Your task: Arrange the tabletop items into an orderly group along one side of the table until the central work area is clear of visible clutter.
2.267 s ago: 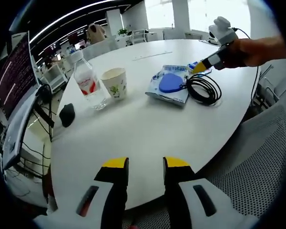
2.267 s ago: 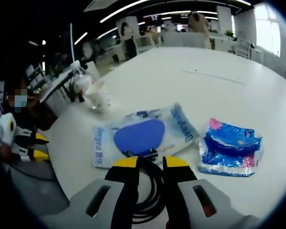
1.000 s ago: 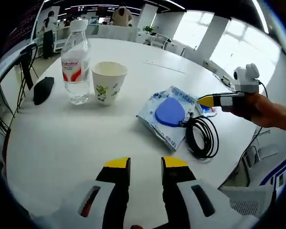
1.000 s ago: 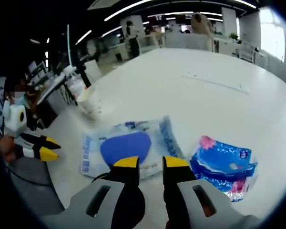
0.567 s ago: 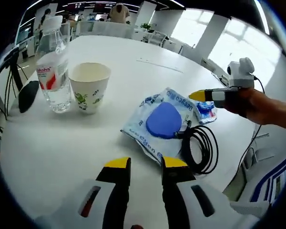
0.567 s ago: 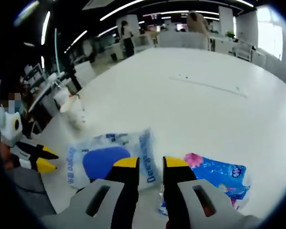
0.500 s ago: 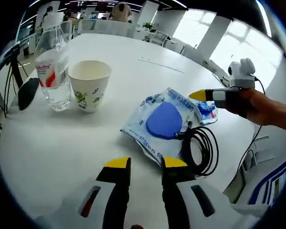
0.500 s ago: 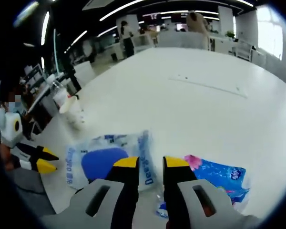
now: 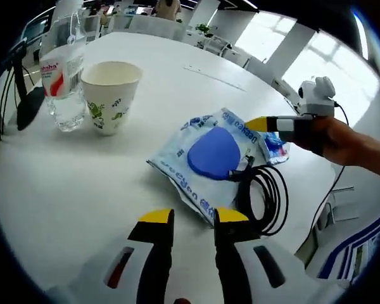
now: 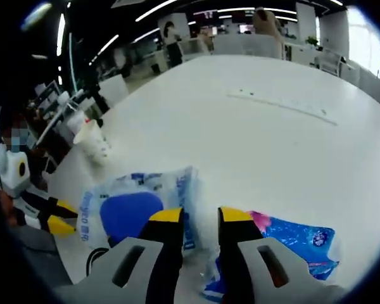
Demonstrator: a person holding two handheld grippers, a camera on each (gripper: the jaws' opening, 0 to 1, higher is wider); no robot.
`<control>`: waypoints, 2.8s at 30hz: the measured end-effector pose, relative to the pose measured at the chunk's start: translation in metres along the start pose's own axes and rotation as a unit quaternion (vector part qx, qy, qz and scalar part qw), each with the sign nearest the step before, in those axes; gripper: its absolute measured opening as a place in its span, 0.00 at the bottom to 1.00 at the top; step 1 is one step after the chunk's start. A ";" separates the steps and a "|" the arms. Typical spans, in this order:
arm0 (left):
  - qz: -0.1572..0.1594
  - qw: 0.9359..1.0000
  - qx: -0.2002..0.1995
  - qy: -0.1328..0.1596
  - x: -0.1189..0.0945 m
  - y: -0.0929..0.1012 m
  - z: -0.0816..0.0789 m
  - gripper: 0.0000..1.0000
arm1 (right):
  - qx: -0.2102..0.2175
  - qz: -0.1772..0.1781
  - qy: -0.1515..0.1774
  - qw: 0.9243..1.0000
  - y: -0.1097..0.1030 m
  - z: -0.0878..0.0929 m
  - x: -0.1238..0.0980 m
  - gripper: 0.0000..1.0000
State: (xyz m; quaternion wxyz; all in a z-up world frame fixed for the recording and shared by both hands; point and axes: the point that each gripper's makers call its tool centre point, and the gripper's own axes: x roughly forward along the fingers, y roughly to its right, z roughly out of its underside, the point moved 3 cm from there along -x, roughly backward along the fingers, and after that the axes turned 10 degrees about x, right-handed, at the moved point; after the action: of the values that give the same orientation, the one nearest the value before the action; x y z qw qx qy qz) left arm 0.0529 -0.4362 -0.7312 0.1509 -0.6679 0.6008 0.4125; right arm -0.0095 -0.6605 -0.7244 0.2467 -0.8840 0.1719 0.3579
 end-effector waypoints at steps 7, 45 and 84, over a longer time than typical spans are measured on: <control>0.001 1.000 0.002 -0.010 0.007 0.005 0.006 0.20 | -0.009 -0.007 -0.008 1.000 -0.001 0.003 0.001 0.19; -0.038 0.999 0.024 0.023 0.010 -0.021 -0.040 0.00 | 0.003 -0.029 -0.010 1.000 -0.023 0.043 -0.036 0.00; -0.090 0.983 -0.146 0.071 0.033 -0.074 -0.070 0.00 | 0.030 -0.004 -0.002 1.000 -0.020 0.026 -0.008 0.01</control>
State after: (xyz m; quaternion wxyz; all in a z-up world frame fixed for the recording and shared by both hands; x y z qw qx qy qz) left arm 0.1459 -0.4905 -0.7340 0.0454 -0.7616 0.4807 0.4323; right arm -0.0197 -0.6280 -0.7288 0.2749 -0.8760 0.1787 0.3538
